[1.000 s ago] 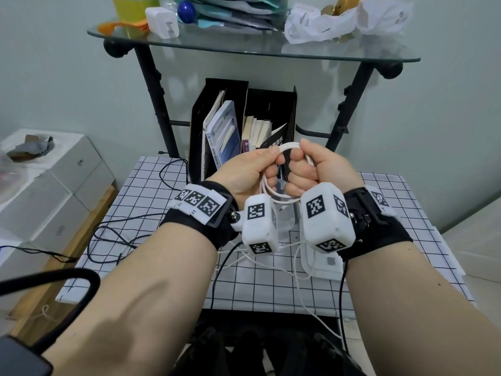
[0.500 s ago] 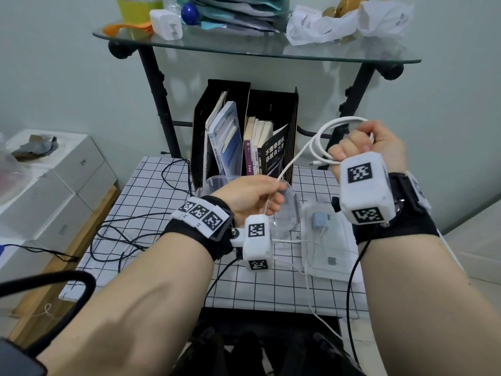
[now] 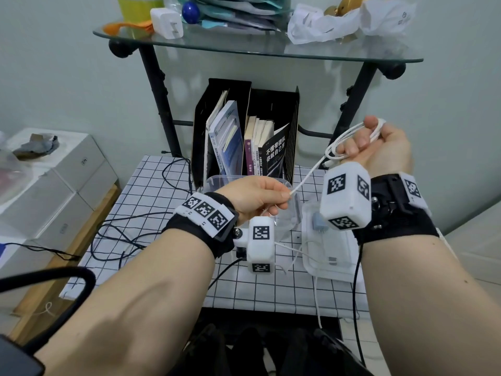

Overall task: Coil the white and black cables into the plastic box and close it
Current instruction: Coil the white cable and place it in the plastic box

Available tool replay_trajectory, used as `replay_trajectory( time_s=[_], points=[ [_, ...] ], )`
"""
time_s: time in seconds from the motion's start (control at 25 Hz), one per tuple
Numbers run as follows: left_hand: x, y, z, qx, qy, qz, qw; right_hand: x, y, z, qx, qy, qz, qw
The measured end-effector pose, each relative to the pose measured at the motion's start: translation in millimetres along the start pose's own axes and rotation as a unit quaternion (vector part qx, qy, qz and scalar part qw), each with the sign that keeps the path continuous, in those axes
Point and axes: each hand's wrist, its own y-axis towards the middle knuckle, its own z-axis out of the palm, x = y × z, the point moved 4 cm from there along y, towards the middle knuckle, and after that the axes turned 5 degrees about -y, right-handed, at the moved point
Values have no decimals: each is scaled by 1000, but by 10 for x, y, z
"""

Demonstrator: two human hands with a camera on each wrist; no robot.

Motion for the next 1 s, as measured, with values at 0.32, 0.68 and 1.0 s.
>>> replay_trajectory(
  time_s=[0.32, 0.68, 1.0],
  points=[
    [-228, -43, 79, 23, 55, 41, 997, -378, 23, -7, 90, -323, -23, 942],
    [-360, -38, -3, -36, 8, 84, 996, -657, -201, 16, 223, -505, 120, 825],
    [-422, -88, -203, -44, 4, 84, 995, -741, -340, -33, 285, -477, 239, 796]
  ],
)
